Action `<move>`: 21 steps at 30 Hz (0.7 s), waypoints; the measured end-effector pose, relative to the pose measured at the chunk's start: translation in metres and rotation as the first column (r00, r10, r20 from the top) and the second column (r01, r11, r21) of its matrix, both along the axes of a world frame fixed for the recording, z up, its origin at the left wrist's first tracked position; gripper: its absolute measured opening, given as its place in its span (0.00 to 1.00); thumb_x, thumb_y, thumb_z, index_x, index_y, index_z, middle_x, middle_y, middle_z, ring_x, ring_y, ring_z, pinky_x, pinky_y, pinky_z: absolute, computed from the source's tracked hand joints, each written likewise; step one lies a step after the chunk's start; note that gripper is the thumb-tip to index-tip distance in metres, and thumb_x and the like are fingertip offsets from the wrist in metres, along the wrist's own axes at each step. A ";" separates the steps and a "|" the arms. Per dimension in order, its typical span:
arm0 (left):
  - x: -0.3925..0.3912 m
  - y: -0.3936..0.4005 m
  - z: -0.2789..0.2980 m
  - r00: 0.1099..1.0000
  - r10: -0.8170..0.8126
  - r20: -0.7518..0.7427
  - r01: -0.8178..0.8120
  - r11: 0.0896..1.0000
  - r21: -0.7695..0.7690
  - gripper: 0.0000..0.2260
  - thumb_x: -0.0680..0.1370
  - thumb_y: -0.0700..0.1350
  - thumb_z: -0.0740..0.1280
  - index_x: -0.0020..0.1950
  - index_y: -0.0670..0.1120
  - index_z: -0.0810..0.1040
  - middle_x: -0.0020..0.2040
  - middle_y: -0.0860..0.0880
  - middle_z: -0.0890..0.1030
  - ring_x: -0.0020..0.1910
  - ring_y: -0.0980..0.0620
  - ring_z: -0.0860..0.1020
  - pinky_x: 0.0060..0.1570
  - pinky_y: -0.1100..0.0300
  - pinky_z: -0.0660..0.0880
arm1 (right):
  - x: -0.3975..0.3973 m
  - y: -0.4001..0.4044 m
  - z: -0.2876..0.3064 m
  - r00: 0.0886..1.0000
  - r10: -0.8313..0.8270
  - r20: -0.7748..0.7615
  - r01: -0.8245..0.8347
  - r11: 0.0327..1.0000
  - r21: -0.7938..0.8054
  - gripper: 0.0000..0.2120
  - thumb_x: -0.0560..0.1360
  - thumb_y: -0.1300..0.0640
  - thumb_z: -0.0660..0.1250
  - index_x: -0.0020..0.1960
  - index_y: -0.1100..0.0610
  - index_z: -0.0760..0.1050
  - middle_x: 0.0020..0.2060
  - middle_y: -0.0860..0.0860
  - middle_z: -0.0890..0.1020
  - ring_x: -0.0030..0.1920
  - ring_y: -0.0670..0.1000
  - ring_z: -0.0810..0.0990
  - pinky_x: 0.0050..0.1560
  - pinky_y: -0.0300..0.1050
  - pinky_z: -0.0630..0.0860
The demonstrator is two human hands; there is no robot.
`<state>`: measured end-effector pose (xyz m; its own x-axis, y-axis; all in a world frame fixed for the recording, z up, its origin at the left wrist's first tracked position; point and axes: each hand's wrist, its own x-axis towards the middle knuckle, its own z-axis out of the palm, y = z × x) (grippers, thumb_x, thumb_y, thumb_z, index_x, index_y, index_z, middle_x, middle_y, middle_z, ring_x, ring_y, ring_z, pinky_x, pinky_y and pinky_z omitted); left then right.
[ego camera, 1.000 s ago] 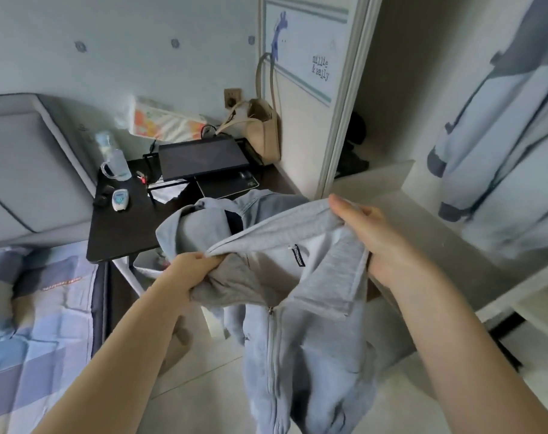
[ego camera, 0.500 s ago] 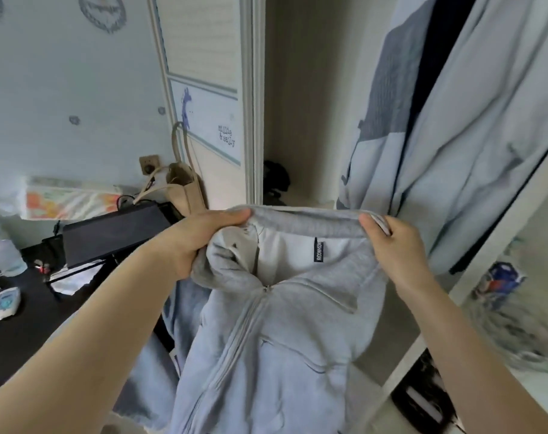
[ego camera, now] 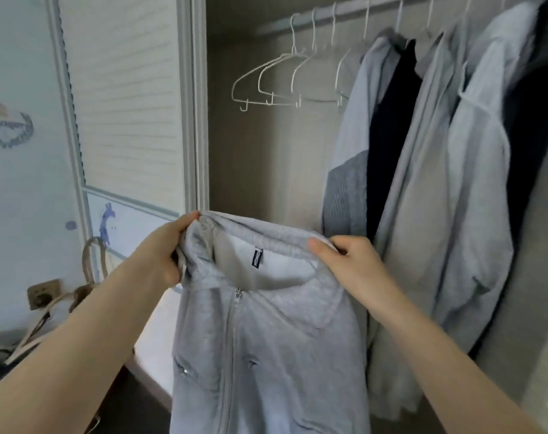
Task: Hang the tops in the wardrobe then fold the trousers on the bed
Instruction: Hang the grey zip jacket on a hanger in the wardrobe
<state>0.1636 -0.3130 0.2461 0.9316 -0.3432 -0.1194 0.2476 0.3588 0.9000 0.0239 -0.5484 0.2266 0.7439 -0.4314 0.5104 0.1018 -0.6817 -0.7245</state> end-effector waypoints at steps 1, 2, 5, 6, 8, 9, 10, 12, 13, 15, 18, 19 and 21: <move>0.017 -0.001 0.012 0.999 -0.003 0.054 0.005 1.000 -0.030 0.11 0.79 0.50 0.67 0.56 0.45 0.82 0.53 0.46 0.84 0.53 0.51 0.83 0.57 0.56 0.78 | 0.014 0.004 0.014 1.000 -0.020 -0.010 0.020 0.999 -0.034 0.24 0.73 0.44 0.67 0.26 0.53 0.63 0.22 0.46 0.64 0.25 0.44 0.64 0.29 0.41 0.60; 0.029 -0.001 0.022 0.994 0.003 0.109 0.004 0.998 -0.061 0.08 0.79 0.49 0.67 0.49 0.46 0.82 0.45 0.47 0.84 0.43 0.53 0.84 0.46 0.60 0.81 | 0.024 0.007 0.026 0.999 -0.035 -0.031 0.033 0.998 -0.061 0.24 0.74 0.45 0.67 0.26 0.53 0.63 0.23 0.48 0.64 0.26 0.45 0.64 0.30 0.43 0.61; 0.061 -0.004 0.048 0.968 0.068 0.240 -0.051 0.996 -0.080 0.09 0.78 0.47 0.68 0.40 0.46 0.81 0.34 0.48 0.83 0.26 0.53 0.80 0.24 0.66 0.75 | 0.055 0.012 0.056 0.984 -0.082 -0.159 0.056 0.985 -0.164 0.21 0.75 0.49 0.66 0.28 0.55 0.63 0.25 0.50 0.66 0.28 0.47 0.65 0.31 0.42 0.62; 0.071 -0.006 0.056 0.957 0.055 0.286 -0.035 0.997 -0.076 0.08 0.78 0.47 0.68 0.42 0.44 0.81 0.35 0.47 0.83 0.28 0.51 0.80 0.24 0.65 0.75 | 0.066 0.011 0.067 0.972 -0.082 -0.222 0.040 0.982 -0.187 0.20 0.75 0.50 0.66 0.28 0.55 0.65 0.25 0.50 0.67 0.28 0.47 0.67 0.31 0.41 0.64; 0.083 -0.013 0.065 0.927 0.021 0.375 -0.002 0.999 -0.051 0.09 0.78 0.48 0.68 0.46 0.42 0.80 0.36 0.46 0.83 0.31 0.46 0.78 0.25 0.62 0.73 | 0.080 0.011 0.087 0.947 -0.029 -0.319 -0.009 0.993 -0.115 0.15 0.75 0.51 0.67 0.33 0.56 0.73 0.26 0.49 0.73 0.30 0.48 0.73 0.34 0.42 0.73; 0.088 -0.017 0.068 0.913 0.009 0.408 0.011 0.999 -0.047 0.10 0.79 0.47 0.68 0.47 0.41 0.80 0.35 0.45 0.83 0.31 0.46 0.78 0.25 0.62 0.72 | 0.086 0.011 0.099 0.944 -0.006 -0.330 -0.012 0.998 -0.054 0.12 0.75 0.51 0.67 0.37 0.57 0.76 0.29 0.49 0.78 0.32 0.48 0.78 0.37 0.43 0.77; 0.090 -0.023 0.068 0.905 0.000 0.425 0.025 0.998 -0.052 0.09 0.79 0.46 0.68 0.47 0.40 0.80 0.34 0.45 0.83 0.30 0.48 0.80 0.25 0.63 0.73 | 0.092 0.009 0.111 0.952 -0.011 -0.307 0.006 1.000 -0.018 0.10 0.76 0.52 0.67 0.42 0.58 0.77 0.33 0.49 0.81 0.34 0.49 0.81 0.40 0.44 0.80; 0.096 -0.035 0.066 0.901 -0.036 0.431 0.074 0.995 -0.071 0.09 0.79 0.45 0.68 0.46 0.39 0.80 0.35 0.44 0.84 0.30 0.51 0.82 0.26 0.64 0.76 | 0.107 0.005 0.139 0.980 -0.065 -0.189 0.064 0.998 -0.011 0.07 0.76 0.55 0.66 0.43 0.57 0.78 0.37 0.52 0.84 0.38 0.49 0.83 0.43 0.44 0.81; 0.097 -0.041 0.064 0.900 -0.060 0.432 0.101 0.992 -0.071 0.09 0.79 0.45 0.68 0.47 0.39 0.80 0.37 0.43 0.84 0.33 0.50 0.83 0.30 0.62 0.78 | 0.113 0.003 0.154 0.988 -0.092 -0.125 0.089 0.996 -0.026 0.06 0.76 0.56 0.66 0.42 0.57 0.78 0.37 0.53 0.85 0.37 0.50 0.84 0.42 0.44 0.81; 0.104 -0.053 0.061 0.897 -0.099 0.430 0.134 0.990 -0.052 0.10 0.79 0.45 0.68 0.50 0.38 0.80 0.42 0.40 0.84 0.39 0.46 0.83 0.39 0.57 0.80 | 0.125 0.000 0.182 0.988 -0.150 -0.033 0.145 0.982 -0.122 0.07 0.75 0.58 0.65 0.41 0.58 0.79 0.37 0.56 0.85 0.39 0.53 0.85 0.42 0.46 0.83; 0.115 -0.072 0.064 0.895 -0.110 0.432 0.139 0.990 -0.034 0.08 0.78 0.45 0.69 0.47 0.40 0.81 0.41 0.41 0.84 0.38 0.47 0.83 0.39 0.56 0.80 | 0.142 -0.011 0.217 0.945 -0.294 0.146 0.328 0.865 -0.380 0.11 0.74 0.60 0.61 0.43 0.63 0.81 0.41 0.61 0.84 0.47 0.60 0.82 0.50 0.53 0.80; 0.119 -0.079 0.067 0.892 -0.109 0.440 0.140 0.989 -0.038 0.08 0.78 0.45 0.69 0.47 0.40 0.81 0.41 0.41 0.84 0.38 0.47 0.83 0.38 0.57 0.80 | 0.147 -0.015 0.229 0.914 -0.334 0.229 0.404 0.803 -0.438 0.11 0.74 0.59 0.60 0.45 0.63 0.81 0.43 0.61 0.83 0.50 0.61 0.80 0.52 0.51 0.78; 0.126 -0.090 0.073 0.888 -0.098 0.449 0.138 0.989 -0.056 0.09 0.78 0.45 0.69 0.48 0.39 0.81 0.43 0.40 0.84 0.40 0.46 0.83 0.39 0.57 0.79 | 0.158 -0.025 0.254 0.839 -0.396 0.374 0.540 0.692 -0.479 0.12 0.75 0.59 0.59 0.51 0.63 0.79 0.49 0.61 0.82 0.54 0.62 0.77 0.54 0.47 0.74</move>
<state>0.2891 -0.4025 0.3195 0.8325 -0.4445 0.3309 -0.1254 0.4306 0.8938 0.1817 -0.5738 0.4807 0.3553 -0.2853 0.8902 -0.2329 -0.9493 -0.2113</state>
